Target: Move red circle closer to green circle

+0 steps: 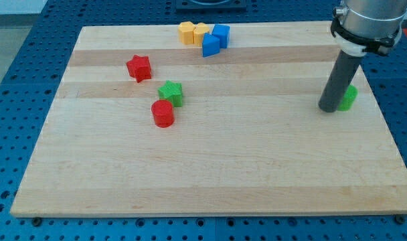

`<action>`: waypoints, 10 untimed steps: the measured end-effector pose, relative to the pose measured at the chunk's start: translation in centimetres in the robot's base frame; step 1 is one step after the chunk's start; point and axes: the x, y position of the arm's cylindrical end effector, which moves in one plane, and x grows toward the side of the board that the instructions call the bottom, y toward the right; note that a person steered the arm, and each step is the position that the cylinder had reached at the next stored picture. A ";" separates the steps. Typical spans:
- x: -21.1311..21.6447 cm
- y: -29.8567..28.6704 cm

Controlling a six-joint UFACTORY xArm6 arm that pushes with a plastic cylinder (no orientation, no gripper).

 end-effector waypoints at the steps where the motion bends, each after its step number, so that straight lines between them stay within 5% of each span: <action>1: -0.1 0.0; 3: 2.3 -3.5; 5: 8.3 -18.8; 7: 7.7 -35.2; 8: 4.2 -37.3; 10: 3.3 -32.3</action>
